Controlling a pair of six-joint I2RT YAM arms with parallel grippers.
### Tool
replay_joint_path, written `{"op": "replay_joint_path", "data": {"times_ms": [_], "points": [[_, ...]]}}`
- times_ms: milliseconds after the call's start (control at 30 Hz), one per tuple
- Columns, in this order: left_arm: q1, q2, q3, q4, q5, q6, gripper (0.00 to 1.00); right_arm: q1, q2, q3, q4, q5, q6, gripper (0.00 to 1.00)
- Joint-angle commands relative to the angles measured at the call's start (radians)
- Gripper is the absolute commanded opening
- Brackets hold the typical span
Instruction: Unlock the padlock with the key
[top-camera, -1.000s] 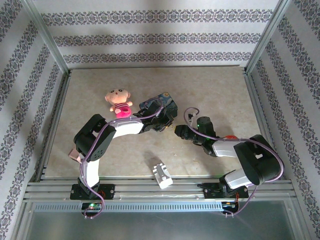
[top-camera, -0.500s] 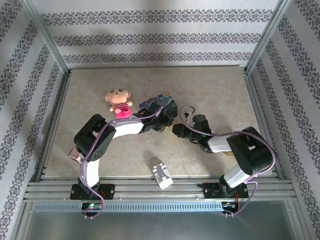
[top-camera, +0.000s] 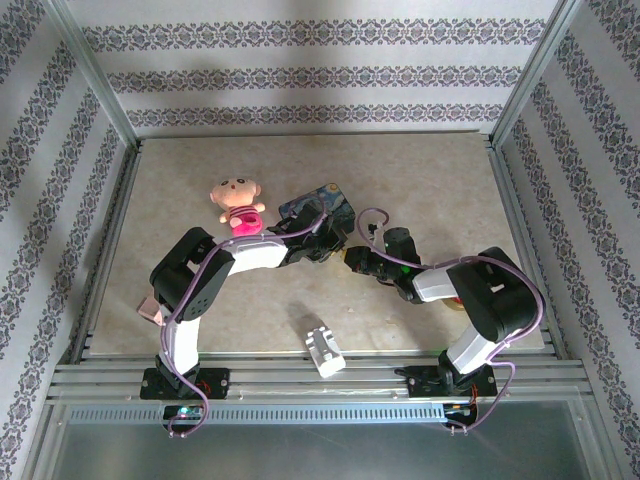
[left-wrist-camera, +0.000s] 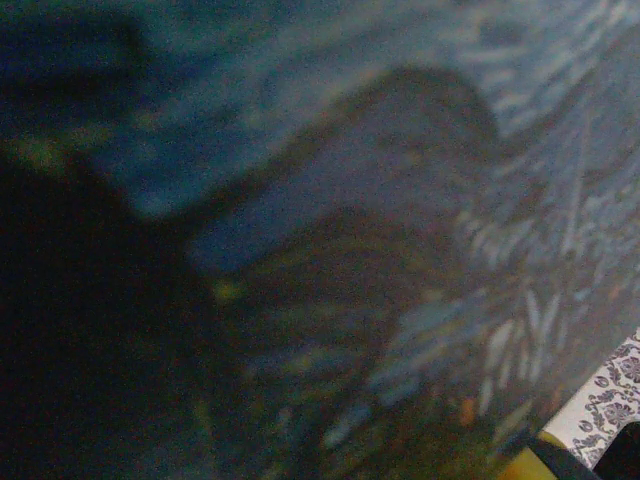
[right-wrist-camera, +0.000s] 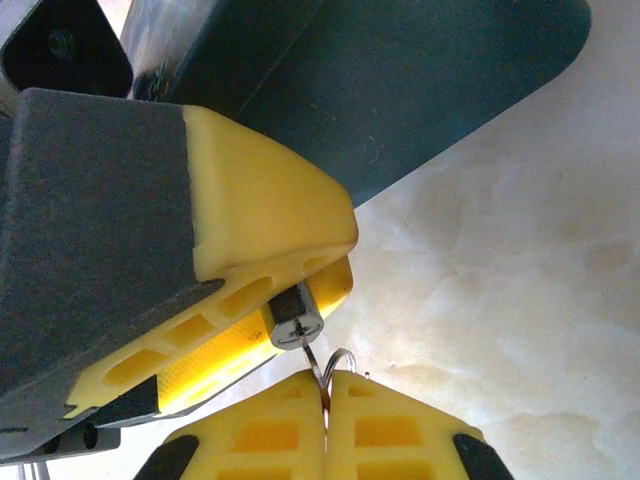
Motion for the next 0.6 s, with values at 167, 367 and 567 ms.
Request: {"op": "replay_joint_path", "data": {"times_ms": [167, 367, 567], "points": [[-0.026, 0.032, -0.036, 0.080, 0.213, -0.104, 0.54, -0.004, 0.058, 0.016, 0.160, 0.004, 0.051, 0.00], [-0.022, 0.000, -0.042, 0.075, 0.190, -0.061, 0.81, -0.010, 0.078, 0.012, 0.191, 0.004, 0.072, 0.00], [-0.015, -0.064, -0.058, -0.020, 0.109, 0.012, 0.88, -0.014, 0.066, 0.009, 0.189, 0.016, 0.079, 0.00]]}}
